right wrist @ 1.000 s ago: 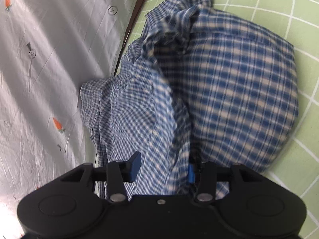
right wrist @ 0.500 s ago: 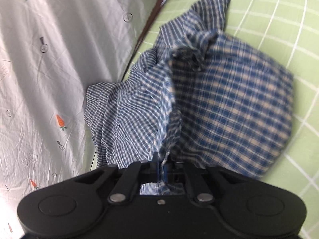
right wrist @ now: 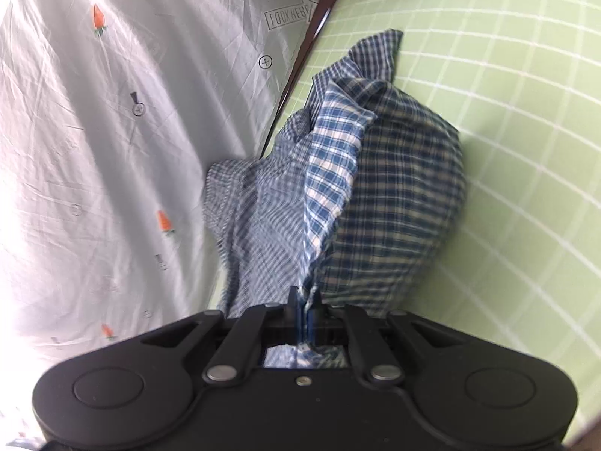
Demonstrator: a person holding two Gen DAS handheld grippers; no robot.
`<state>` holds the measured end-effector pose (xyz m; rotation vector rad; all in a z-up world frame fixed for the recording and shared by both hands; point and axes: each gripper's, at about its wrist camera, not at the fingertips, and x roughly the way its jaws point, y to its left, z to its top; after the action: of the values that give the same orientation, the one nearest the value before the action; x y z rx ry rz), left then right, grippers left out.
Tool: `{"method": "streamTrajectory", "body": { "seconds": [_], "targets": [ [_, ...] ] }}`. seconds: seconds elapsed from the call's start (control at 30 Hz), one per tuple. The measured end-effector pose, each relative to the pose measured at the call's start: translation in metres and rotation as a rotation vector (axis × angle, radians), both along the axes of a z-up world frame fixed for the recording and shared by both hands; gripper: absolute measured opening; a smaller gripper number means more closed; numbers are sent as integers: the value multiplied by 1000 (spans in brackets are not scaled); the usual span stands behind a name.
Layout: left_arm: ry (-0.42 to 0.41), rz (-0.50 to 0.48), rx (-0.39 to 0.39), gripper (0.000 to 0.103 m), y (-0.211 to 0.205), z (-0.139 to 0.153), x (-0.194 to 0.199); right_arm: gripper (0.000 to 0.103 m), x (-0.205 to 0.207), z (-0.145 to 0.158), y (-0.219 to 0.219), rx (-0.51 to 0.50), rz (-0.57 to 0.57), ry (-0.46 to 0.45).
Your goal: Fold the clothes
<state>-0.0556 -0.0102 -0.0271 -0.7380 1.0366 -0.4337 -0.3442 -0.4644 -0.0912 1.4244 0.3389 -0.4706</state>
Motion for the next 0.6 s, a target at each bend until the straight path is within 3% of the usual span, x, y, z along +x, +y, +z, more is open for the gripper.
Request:
{"method": "streamTrajectory", "body": {
  "seconds": [0.07,0.17,0.27,0.37,0.5,0.6],
  "targets": [
    [-4,0,-61,3,13,15,-14,3,-18,9,7,51,-13,-63],
    [-6,15,-79,3,26,24,-29,3,-38,7,15,141,-50,-131],
    [26,45,34,4,29,2,-30,4,-44,-13,17,128,-58,-19],
    [39,41,42,4,24,-6,-32,4,-48,-34,19,244,-90,-25],
    [-30,-7,52,4,13,5,-36,4,-37,-13,19,106,-20,4],
    [-24,-2,82,4,12,1,-32,4,-31,-18,15,161,-32,-19]
  ]
}}
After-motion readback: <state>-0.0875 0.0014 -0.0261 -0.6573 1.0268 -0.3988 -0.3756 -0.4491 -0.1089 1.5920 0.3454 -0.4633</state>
